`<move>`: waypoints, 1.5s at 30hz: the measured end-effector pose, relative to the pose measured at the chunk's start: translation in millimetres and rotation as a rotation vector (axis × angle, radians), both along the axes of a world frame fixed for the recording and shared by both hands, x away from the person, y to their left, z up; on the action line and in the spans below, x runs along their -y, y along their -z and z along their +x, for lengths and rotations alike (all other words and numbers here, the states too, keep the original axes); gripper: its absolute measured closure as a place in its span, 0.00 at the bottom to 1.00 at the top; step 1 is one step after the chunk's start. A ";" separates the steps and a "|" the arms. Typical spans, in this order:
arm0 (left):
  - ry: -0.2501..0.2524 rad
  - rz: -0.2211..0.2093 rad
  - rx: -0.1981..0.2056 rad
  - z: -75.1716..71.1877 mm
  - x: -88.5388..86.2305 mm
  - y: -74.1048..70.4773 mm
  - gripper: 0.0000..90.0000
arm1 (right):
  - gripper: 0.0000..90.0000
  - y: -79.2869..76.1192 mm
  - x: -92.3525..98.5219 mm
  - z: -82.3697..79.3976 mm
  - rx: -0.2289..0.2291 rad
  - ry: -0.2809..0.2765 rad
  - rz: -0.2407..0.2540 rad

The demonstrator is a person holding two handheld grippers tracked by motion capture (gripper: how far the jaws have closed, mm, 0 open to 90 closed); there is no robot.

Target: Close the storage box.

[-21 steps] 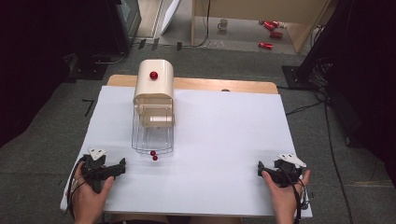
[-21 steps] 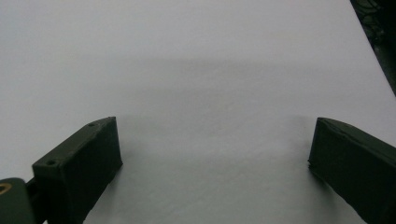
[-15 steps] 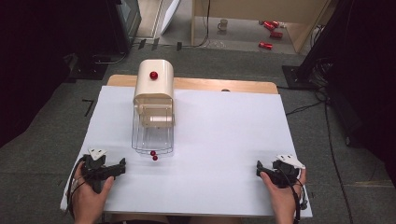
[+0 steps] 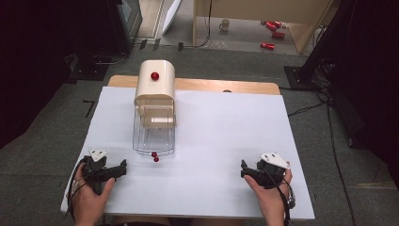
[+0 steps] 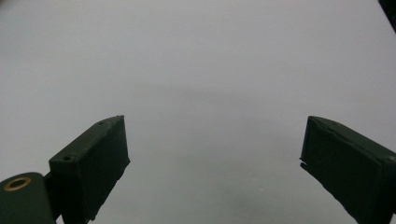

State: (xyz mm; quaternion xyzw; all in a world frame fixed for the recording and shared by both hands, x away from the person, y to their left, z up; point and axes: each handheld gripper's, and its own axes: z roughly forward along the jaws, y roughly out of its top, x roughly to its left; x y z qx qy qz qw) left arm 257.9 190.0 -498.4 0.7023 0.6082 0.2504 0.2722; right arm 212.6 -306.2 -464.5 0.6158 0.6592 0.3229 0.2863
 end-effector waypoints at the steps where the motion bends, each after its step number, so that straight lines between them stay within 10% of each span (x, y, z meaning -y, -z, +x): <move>1: 0.000 0.000 0.000 0.0 0.0 0.0 0.00 | 0.08 -1.0 -2.7 0.2 0.000 -0.004 0.001; 23: 0.001 0.001 -0.001 0.0 -0.1 -0.1 0.00 | 0.15 -19.9 -74.7 5.4 0.045 -0.119 0.013; 45: 0.001 0.001 -0.002 0.0 0.0 -0.1 0.00 | 0.47 -23.1 -130.4 4.3 0.086 -0.276 0.045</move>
